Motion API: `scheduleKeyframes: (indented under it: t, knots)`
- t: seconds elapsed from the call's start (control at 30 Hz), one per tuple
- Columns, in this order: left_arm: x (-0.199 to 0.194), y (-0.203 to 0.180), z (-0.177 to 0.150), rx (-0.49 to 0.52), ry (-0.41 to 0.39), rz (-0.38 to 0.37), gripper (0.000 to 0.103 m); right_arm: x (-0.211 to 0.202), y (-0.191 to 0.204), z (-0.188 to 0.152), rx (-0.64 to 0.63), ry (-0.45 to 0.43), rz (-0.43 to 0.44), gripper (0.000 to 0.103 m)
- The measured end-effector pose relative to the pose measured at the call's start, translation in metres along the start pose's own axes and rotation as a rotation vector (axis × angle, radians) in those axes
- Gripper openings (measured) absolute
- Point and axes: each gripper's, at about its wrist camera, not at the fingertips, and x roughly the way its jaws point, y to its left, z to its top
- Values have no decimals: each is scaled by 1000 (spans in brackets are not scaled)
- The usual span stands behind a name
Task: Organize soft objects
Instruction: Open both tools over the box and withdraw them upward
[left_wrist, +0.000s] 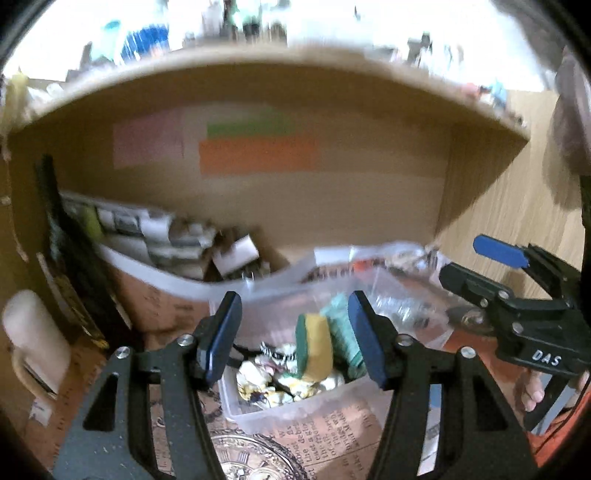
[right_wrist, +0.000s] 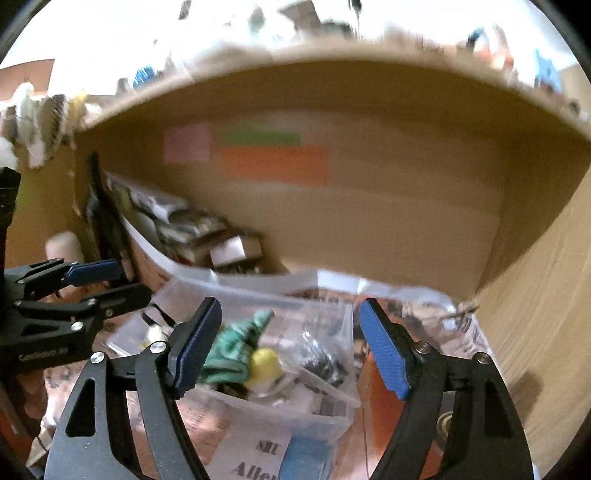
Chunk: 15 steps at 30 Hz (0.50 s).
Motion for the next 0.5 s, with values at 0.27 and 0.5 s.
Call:
scheduleKeyframes:
  t: [0.27,0.5]
  knots:
    - [-66,-5,11,9,-187,42,83,-59,10,15,4,-161,35,85]
    - [-95,-7,11,17,-255,36,95,-90,18,17,7,-248,36,102]
